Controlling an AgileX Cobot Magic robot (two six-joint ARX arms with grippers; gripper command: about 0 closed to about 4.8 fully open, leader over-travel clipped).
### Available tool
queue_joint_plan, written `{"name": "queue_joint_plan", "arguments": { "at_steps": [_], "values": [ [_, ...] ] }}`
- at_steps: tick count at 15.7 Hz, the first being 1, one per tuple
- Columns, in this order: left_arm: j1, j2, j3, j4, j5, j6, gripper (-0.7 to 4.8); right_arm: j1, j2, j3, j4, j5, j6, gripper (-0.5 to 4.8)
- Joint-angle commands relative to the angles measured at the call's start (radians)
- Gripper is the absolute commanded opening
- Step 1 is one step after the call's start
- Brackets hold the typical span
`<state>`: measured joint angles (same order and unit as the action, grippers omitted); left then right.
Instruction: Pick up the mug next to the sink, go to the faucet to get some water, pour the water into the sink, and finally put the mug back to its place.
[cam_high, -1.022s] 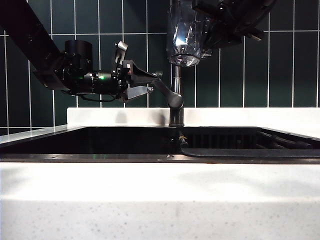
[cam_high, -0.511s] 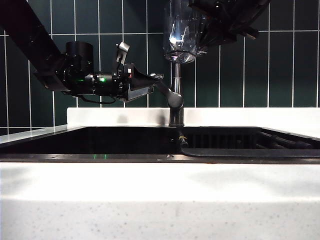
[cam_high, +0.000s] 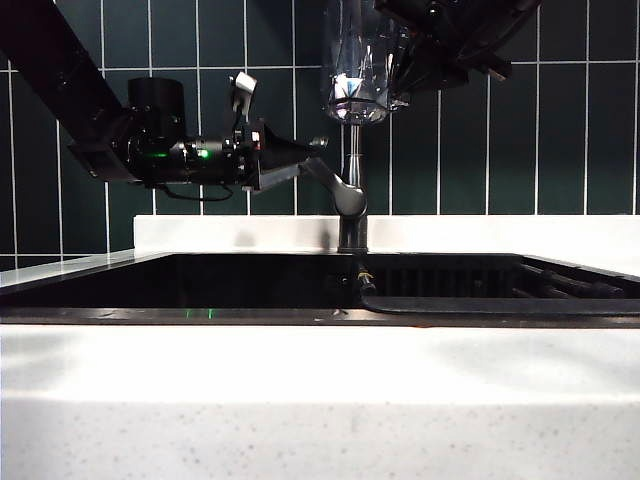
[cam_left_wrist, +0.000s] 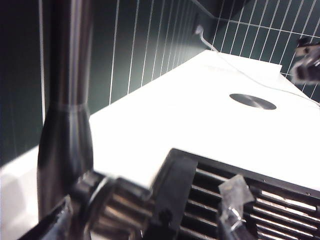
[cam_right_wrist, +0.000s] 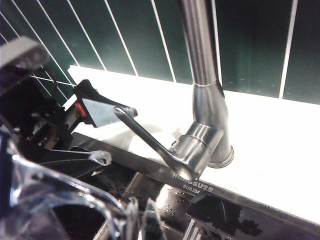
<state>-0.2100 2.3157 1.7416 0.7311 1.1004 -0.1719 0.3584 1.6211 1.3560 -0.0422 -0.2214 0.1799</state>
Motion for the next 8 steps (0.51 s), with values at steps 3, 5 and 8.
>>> {"name": "queue_joint_plan", "arguments": {
  "at_steps": [3,5,8],
  "values": [
    [-0.023,-0.004,0.051,0.013,0.026,0.007,3.72,0.002,-0.004,0.007,0.025,-0.037,0.001,-0.09],
    [-0.023,-0.004,0.051,-0.008,0.022,0.012,3.71,0.002,-0.005,0.007,0.041,-0.070,0.000,-0.09],
    [-0.023,-0.004,0.051,-0.045,0.027,0.027,3.71,0.015,-0.005,0.007,0.080,-0.096,0.000,-0.09]
  ]
}}
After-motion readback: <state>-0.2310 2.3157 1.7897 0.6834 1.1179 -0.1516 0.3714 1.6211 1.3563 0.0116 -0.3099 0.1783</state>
